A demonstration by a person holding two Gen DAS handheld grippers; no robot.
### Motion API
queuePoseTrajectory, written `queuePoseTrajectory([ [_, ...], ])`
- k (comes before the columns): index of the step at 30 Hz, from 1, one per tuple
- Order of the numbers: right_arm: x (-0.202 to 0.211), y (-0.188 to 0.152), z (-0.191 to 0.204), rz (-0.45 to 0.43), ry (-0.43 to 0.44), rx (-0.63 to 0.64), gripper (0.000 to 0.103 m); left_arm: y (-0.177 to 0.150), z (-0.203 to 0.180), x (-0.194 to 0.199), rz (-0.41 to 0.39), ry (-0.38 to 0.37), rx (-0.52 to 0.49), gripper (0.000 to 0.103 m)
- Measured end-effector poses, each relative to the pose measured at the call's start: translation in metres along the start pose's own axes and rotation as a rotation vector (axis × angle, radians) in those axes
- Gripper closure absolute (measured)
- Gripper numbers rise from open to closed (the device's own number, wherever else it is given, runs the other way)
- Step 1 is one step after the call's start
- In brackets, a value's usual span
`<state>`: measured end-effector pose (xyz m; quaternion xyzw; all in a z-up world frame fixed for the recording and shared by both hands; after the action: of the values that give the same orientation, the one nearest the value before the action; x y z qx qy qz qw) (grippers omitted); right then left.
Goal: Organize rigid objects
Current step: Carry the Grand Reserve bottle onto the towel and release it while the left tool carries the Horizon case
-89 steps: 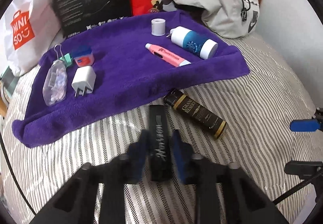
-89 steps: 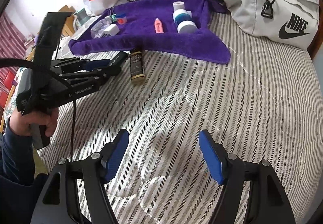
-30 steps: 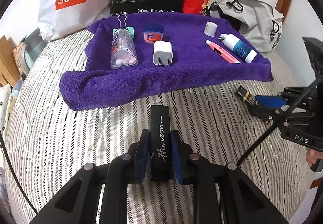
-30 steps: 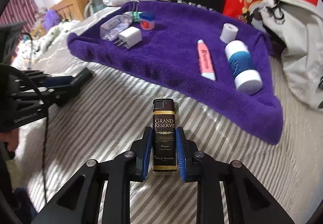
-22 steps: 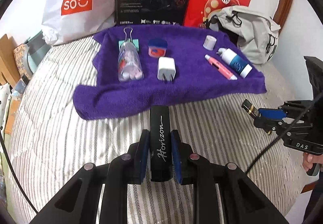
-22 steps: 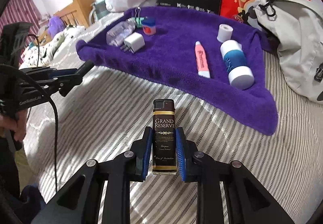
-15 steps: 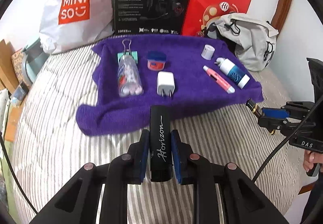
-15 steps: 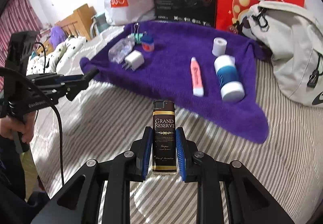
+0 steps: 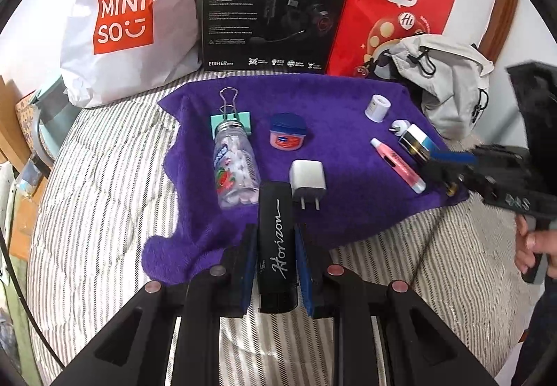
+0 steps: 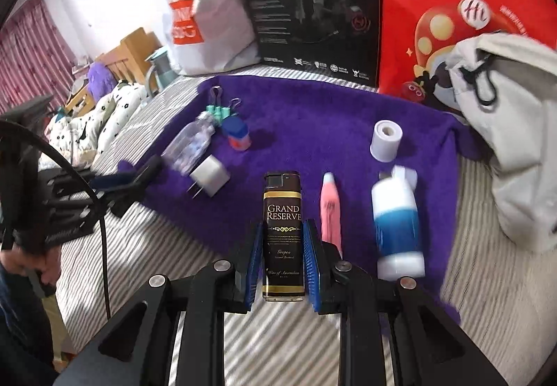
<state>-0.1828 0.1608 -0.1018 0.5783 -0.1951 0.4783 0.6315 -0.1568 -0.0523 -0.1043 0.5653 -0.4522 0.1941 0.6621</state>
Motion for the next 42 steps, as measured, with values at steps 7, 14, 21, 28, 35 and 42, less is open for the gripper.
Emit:
queuePoseTrajectory([
  [7, -0.042, 0.018, -0.002, 0.071, -0.047, 0.033, 0.08, 0.002, 0.013, -0.007, 0.008, 0.016, 0.014, 0.082],
  [14, -0.06, 0.014, 0.003, 0.104, -0.091, 0.063, 0.079, 0.004, 0.017, -0.01, 0.008, -0.012, 0.024, 0.082],
  [21, -0.061, 0.011, 0.006, 0.103, -0.089, 0.097, 0.072, 0.006, 0.012, -0.011, 0.007, -0.015, 0.015, 0.082],
  [28, -0.056, 0.011, 0.007, 0.134, -0.07, 0.09, 0.055, 0.014, 0.003, -0.016, 0.014, -0.025, -0.008, 0.082],
  [35, -0.015, 0.009, -0.011, 0.066, -0.066, 0.037, 0.054, 0.025, -0.016, -0.022, 0.017, -0.06, -0.034, 0.082],
  [42, 0.037, -0.011, -0.028, -0.004, -0.076, 0.002, 0.05, 0.041, -0.049, -0.041, 0.034, -0.078, -0.085, 0.082],
])
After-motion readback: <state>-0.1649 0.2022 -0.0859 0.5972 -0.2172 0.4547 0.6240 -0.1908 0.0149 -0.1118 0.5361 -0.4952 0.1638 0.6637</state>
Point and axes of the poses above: each gripper's, at about its wrist camera, not at the fingertips, and x roughly against the way its jaws point, z to its left, y to its top, the point moved 1 cm from there along -x, roughly the way its jaws point, and after that the axes turned 5 degrees about -x, right-handed, at the moved point
